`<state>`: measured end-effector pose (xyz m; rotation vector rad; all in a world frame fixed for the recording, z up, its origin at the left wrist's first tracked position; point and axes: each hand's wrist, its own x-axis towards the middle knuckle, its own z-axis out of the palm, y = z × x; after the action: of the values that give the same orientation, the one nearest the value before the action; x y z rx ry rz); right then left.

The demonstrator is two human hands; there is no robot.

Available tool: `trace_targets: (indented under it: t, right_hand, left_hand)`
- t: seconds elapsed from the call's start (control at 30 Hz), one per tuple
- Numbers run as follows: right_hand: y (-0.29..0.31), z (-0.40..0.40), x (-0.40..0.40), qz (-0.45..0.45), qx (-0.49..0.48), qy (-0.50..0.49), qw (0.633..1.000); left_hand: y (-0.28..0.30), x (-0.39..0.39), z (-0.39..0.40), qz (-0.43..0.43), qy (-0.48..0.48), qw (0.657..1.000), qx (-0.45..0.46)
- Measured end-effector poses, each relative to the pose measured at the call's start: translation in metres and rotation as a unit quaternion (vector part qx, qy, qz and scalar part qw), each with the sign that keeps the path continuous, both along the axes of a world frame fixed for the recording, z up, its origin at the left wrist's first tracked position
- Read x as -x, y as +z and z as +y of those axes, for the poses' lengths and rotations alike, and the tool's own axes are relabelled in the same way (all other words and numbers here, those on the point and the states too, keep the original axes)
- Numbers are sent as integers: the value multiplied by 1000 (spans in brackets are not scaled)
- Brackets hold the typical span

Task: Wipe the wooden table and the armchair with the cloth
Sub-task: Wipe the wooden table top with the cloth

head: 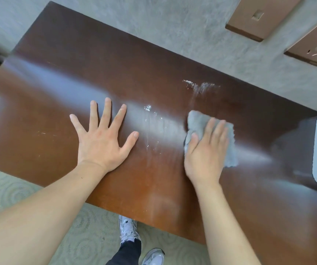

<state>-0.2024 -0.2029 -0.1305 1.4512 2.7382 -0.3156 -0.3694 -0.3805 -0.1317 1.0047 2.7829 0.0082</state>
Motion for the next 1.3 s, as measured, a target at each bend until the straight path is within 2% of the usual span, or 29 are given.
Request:
trace_targets:
  t: [0.2,0.33,0.53,0.63,0.73,0.83,0.93,1.03,1.13,1.3]
  right_hand:
    - [0,85,73,5,-10,-42,999]
    - [0,101,114,-14,-14,-71,997]
    - [-2,51,141,20,5,73,997]
    - [0,18,116,33,-9,146,989]
    - [3,-10,65,35,-6,171,985]
    - [5,-27,15,8,25,164,986]
    - [5,-12,9,9,32,135,990]
    - [3,27,52,31,-1,52,998]
    - [2,62,109,16,6,-25,1000]
    - [1,64,182,-18,22,-71,997]
  left_hand:
    - [1,0,0,-3,0,1000,19]
    - [0,0,0,-7,0,1000,16]
    - [1,-1,0,-9,0,1000,7]
    - [2,-1,0,-16,3,1000,-3]
    - [3,-1,0,-13,2,1000,-6]
    - [4,-1,0,-19,4,1000,3]
    - [4,-2,-1,-15,3,1000,12]
    - [3,-1,-1,-14,4,1000,11]
    - [0,0,-1,-9,1,1000,17]
    - [-2,0,-1,-1,2,1000,26]
